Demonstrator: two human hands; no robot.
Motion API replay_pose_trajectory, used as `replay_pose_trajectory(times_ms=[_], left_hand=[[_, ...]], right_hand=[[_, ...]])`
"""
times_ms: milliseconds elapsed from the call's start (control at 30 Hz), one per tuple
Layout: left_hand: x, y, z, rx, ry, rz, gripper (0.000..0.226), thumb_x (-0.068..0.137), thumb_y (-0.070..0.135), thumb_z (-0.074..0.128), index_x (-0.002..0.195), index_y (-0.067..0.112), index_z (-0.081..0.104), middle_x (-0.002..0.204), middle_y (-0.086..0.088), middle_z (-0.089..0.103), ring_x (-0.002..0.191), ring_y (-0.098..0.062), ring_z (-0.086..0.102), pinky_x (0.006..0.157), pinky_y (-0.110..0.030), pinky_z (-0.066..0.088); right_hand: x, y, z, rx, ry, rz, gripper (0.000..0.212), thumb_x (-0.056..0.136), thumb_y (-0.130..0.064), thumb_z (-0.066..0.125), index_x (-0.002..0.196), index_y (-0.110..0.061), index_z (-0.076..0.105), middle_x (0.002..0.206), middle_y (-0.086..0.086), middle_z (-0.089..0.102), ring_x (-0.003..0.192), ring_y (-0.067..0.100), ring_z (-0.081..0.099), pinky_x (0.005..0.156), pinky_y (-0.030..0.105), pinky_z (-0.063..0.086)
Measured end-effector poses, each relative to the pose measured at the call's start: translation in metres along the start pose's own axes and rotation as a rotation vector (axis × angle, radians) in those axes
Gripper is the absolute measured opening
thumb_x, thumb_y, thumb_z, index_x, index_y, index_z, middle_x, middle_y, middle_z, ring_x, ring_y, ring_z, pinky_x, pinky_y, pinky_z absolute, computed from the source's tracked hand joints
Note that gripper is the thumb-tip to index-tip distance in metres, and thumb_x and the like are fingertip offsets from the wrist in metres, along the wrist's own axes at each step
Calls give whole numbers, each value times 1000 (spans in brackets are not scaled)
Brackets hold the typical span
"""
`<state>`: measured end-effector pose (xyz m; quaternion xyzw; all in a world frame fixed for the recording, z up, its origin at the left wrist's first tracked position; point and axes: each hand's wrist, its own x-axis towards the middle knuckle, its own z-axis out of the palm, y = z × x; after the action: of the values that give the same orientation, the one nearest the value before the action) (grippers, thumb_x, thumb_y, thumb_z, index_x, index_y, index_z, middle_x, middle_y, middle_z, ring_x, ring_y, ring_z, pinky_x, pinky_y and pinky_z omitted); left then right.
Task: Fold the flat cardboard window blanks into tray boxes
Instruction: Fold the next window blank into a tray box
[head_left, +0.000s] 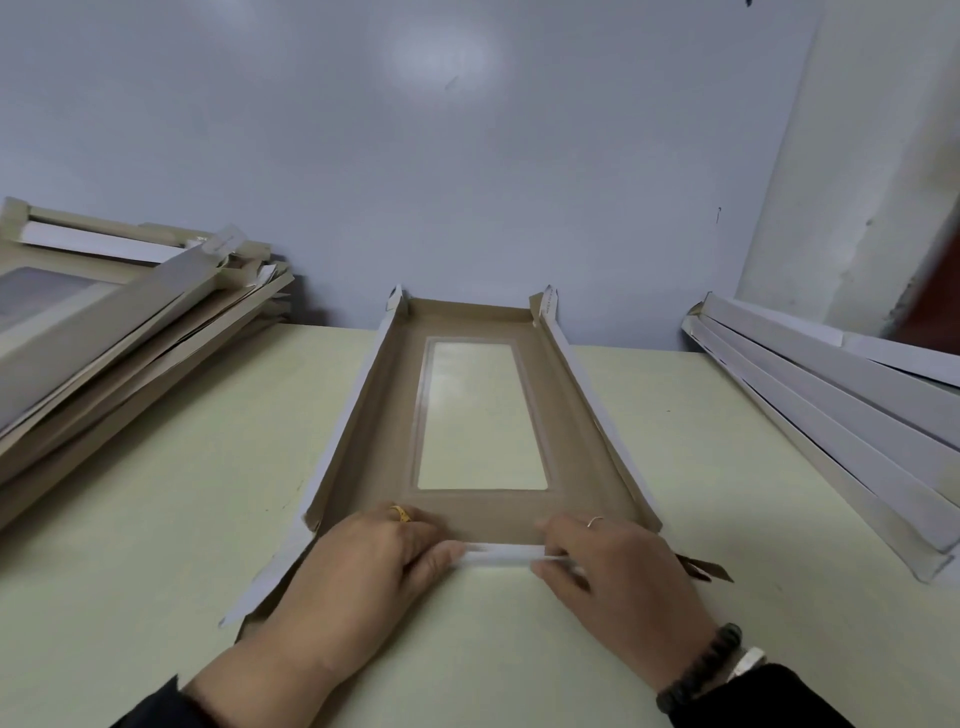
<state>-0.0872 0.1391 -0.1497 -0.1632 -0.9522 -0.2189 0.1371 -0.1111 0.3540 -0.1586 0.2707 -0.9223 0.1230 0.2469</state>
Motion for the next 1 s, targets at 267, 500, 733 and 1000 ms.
replay_pose_trajectory(times_ms=[267,500,733,1000], left_hand=[[-6,0,-4,-42,-164,2,28,80,47,65,105,38,57,107,27,48,104,8,43,89,-13,36],[-5,4,-6,-11,-109,49,51,81,50,61,123,48,32,111,31,40,110,8,33,93,-12,29],[-5,-36,-50,-208,563,-7,12,84,44,54,85,38,65,88,18,60,80,6,53,63,-4,38],[-31,-110,-43,-306,89,-210,37,75,5,68,88,40,68,90,16,69,66,-9,65,53,-15,48]], right_hand=[[2,-5,-3,208,-110,-11,39,86,-54,48,80,-17,54,83,-8,59,80,12,52,65,22,35],[5,-11,-2,65,-81,-71,29,69,-46,68,80,-19,67,75,-10,63,69,11,61,60,16,43],[2,-21,-19,-168,65,-252,36,46,-32,89,58,-18,58,62,-5,56,53,14,50,57,23,31],[-3,-27,-30,-84,-166,-422,31,37,-23,77,60,-22,56,65,-10,55,49,8,46,46,17,32]])
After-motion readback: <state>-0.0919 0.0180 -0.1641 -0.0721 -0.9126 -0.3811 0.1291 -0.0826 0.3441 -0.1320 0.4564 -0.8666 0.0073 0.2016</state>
